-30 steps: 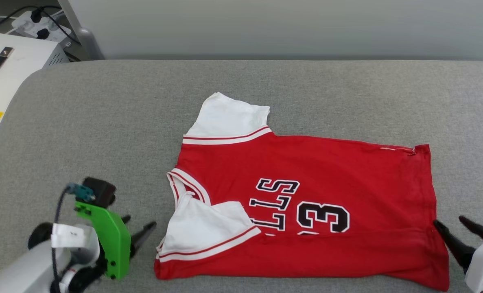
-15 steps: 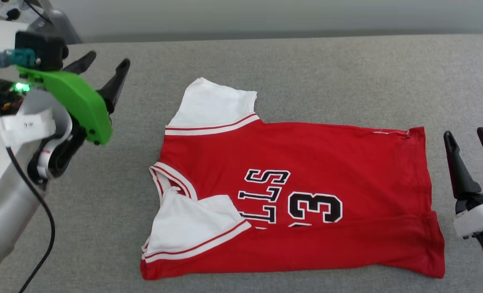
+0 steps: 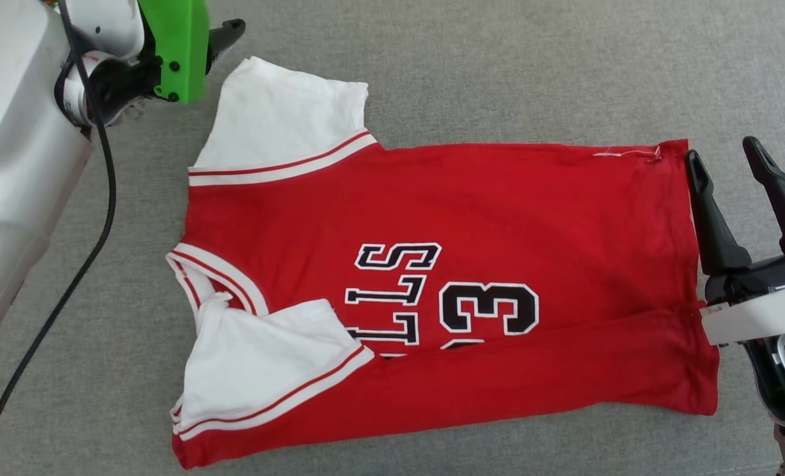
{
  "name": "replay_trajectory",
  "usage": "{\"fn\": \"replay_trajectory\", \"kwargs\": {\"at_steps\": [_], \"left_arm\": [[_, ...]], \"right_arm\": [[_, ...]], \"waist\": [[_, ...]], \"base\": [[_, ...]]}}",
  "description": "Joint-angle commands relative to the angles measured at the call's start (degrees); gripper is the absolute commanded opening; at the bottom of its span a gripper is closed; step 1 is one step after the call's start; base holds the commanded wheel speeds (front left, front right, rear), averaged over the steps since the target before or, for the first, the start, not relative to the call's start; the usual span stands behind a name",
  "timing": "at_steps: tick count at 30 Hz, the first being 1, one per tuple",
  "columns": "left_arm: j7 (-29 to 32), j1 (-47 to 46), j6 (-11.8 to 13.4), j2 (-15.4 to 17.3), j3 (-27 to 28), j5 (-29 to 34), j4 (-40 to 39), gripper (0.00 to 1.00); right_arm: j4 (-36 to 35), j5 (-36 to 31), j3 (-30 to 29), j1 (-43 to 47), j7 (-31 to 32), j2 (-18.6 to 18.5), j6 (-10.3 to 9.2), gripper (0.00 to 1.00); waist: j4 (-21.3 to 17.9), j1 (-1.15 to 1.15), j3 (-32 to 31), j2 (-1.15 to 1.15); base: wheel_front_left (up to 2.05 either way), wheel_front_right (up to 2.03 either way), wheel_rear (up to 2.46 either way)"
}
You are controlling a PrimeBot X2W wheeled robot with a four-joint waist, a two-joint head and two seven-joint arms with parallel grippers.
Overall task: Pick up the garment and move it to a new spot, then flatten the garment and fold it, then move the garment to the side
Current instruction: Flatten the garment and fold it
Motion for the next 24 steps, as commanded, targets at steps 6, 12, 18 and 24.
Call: {"fn": "replay_trajectory", "kwargs": {"at_steps": [6,12,18,24], "left_arm": [[8.0,-5.0,-1.1,-0.8,-3.4,-0.2,5.7,1.0],[10.4,-4.4,-1.3,-0.5,-6.6,1.1,10.8,1.0],[10.4,-2.6,-1.5,-0.5,-8.4,0.1,11.3,0.0],[3.7,-1.4,-1.6,0.3,-9.3,-0.9,7.1,0.0]], "right_arm": [[0.3,0.4,1.1,-3.8,-1.0,-0.3,-0.05,1.0],[1.8,1.0,2.0,-5.2,-2.1,-0.5,-0.05,1.0],[3.0,2.1,0.8,-5.6,-2.6,-1.2,-0.05,1.0],[2.8,1.7,-1.4,-8.1,-0.7,-5.3,-0.05,1.0]], "waist": [[-5.7,-0.01,8.3,0.0],[-6.8,-0.01,9.8,0.0],[-5.8,-0.01,8.7,0.0],[-3.1,-0.01,4.8,0.0]], "base": [[0.0,0.0,0.0],[0.0,0.0,0.0],[0.0,0.0,0.0],[0.0,0.0,0.0]]}}
